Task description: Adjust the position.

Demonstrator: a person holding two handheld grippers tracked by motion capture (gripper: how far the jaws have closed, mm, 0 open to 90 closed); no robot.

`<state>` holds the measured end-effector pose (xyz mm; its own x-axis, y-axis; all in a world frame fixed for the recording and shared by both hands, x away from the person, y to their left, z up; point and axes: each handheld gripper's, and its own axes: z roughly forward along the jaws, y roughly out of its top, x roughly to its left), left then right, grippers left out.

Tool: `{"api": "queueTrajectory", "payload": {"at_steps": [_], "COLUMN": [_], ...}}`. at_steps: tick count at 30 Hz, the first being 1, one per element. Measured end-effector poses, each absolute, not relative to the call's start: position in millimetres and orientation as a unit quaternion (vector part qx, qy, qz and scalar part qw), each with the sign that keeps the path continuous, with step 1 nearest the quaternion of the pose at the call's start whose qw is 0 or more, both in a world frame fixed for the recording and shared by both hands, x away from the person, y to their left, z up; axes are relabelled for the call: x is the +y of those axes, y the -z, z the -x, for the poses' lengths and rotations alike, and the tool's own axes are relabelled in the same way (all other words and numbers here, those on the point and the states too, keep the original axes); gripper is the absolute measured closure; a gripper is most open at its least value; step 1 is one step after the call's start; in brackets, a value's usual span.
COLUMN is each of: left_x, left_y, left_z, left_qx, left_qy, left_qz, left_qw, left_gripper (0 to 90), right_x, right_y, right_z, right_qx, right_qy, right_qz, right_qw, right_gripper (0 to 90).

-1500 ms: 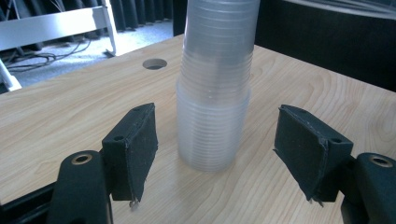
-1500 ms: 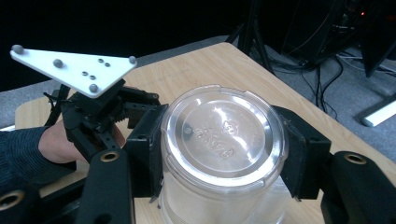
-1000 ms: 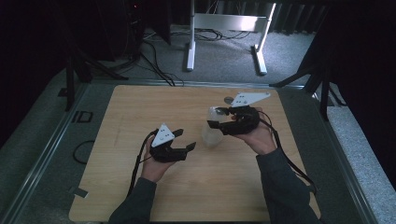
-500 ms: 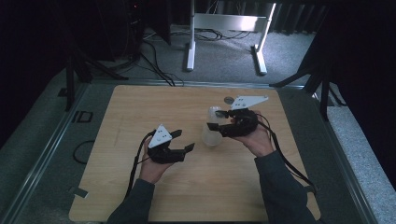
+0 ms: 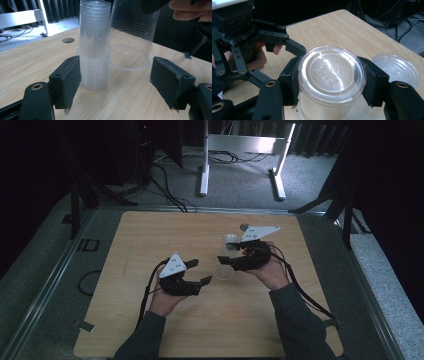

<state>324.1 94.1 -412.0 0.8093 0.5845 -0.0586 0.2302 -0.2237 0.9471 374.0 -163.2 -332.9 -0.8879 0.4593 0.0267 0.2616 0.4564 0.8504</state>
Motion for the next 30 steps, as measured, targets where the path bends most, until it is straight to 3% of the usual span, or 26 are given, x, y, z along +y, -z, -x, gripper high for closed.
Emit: {"api": "queueTrajectory", "payload": {"at_steps": [19,30], "left_x": [68.2,56.7], "left_y": [407.5,412.1], "left_z": [-336.8,-344.0], "left_qx": [0.237,0.231], "left_qy": [-0.133,-0.127], "left_qz": [-0.783,-0.784], "left_qw": [0.559,0.562], "left_gripper": [17.3,17.5], "right_x": [-159.1,-159.1], "right_y": [335.1,334.6], "right_z": [-370.2,-369.8], "right_qx": [0.844,0.840], "right_qy": [-0.489,-0.497], "right_qz": [-0.206,-0.206], "right_qw": [0.078,0.069], "right_gripper": [41.0,41.0]}}
